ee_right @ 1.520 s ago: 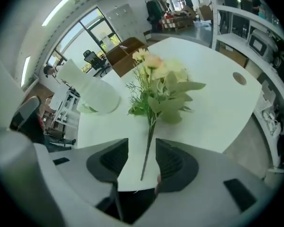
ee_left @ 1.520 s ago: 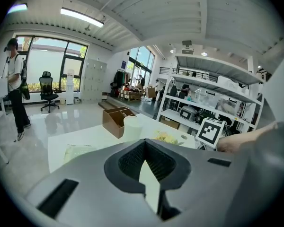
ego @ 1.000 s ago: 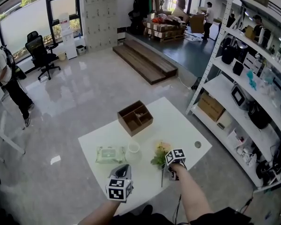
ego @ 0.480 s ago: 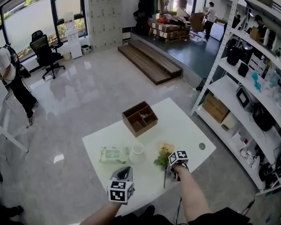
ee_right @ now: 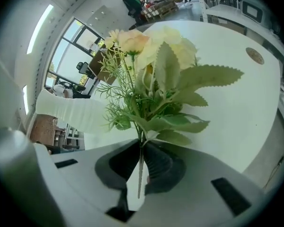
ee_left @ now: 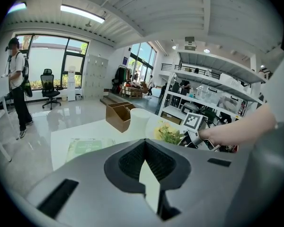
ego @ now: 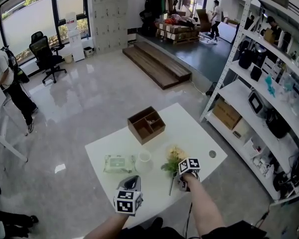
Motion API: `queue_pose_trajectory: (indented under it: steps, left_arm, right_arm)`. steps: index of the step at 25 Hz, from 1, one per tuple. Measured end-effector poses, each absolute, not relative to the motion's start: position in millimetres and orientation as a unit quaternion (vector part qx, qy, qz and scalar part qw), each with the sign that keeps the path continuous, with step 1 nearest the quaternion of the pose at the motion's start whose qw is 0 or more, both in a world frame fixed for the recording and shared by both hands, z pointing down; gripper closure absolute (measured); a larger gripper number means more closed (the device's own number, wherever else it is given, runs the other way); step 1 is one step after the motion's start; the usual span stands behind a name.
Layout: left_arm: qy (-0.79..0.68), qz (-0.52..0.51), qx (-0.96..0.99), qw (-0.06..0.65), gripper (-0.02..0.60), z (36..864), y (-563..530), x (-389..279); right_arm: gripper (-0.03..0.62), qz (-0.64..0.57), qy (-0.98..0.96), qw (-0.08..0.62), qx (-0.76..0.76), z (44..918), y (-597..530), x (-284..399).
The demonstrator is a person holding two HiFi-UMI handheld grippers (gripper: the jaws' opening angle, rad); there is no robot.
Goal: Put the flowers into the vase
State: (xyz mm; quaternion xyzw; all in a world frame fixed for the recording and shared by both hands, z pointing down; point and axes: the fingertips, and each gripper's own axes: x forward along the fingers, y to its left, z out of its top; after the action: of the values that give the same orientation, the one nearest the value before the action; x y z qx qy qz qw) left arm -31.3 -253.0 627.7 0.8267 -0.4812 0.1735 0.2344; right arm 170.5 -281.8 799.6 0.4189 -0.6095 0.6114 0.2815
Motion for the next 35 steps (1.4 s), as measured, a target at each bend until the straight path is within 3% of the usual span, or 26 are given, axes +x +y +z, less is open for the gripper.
queue_pose_trajectory:
  steps: [6, 13, 20, 35]
  left_arm:
    - [-0.480, 0.168, 0.831, 0.226, 0.578, 620, -256, -28]
    - [-0.478, 0.154, 0.839, 0.209, 0.578, 600, -260, -24]
    - [-0.478, 0.143, 0.845, 0.193, 0.578, 585, -263, -23]
    - [-0.514, 0.126, 0.825, 0.197, 0.578, 580, -265, -59]
  right_arm:
    - [0.565, 0.446, -0.690, 0.250, 0.512, 746, -316, 177]
    - [0.566, 0.220, -0.771, 0.147, 0.579, 640, -334, 150]
    - [0.566, 0.012, -0.795, 0.095, 0.599, 554, -318, 121]
    - [0.566, -0.059, -0.857, -0.012, 0.512, 456, -343, 2]
